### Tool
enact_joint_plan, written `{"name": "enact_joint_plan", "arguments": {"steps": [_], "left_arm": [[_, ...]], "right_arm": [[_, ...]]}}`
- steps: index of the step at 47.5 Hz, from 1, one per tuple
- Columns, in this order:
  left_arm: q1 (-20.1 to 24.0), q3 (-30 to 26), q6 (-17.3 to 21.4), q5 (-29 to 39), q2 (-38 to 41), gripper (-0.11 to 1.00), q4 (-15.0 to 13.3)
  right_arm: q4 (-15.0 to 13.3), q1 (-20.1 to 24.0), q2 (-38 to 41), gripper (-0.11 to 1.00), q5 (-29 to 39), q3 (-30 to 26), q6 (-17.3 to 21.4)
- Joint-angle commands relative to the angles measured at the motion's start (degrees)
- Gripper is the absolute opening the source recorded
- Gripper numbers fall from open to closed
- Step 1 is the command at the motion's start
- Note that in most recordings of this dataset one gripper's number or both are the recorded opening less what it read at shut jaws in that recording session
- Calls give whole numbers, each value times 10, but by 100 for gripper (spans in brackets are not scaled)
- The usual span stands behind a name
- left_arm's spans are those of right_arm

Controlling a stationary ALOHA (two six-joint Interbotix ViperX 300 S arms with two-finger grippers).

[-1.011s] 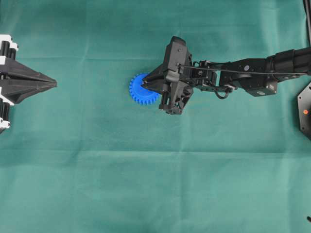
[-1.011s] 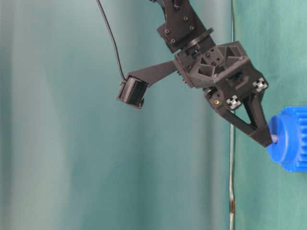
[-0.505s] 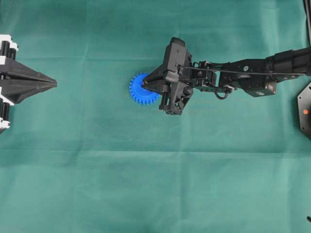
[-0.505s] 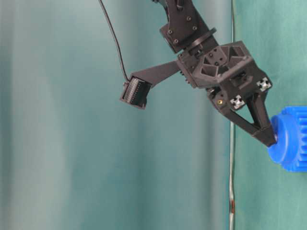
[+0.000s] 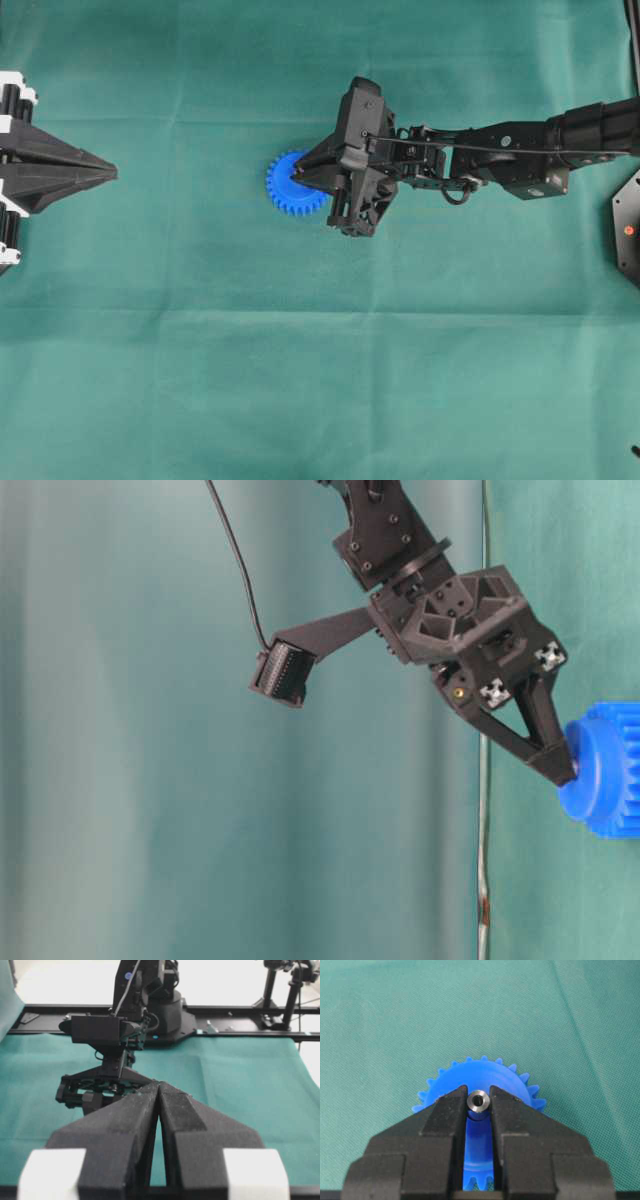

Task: Insert the shaft placed at a random location into the center hole of the medium gear at another random location.
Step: 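Open the right gripper to release the shaft in the gear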

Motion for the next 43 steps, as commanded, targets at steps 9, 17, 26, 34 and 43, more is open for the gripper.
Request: {"name": "enact_joint_plan", "arguments": {"steps": [9,17,26,34,43], "left_arm": [[0,-11,-1,-3,4,0,1],[0,-11,-1,-3,4,0,2],[0,-11,-1,-1,4,0,2],[0,-11,-1,2,4,0,2],[0,-11,-1,2,2,0,2]], "right_arm": [[2,-1,-9,40,0,-11,4],[2,0,-9,69,-1,-11,4],[2,1,-9,68,-2,-11,4],[2,2,-21,68,3,-11,5],[2,2,-61,68,22,-4,6]]}}
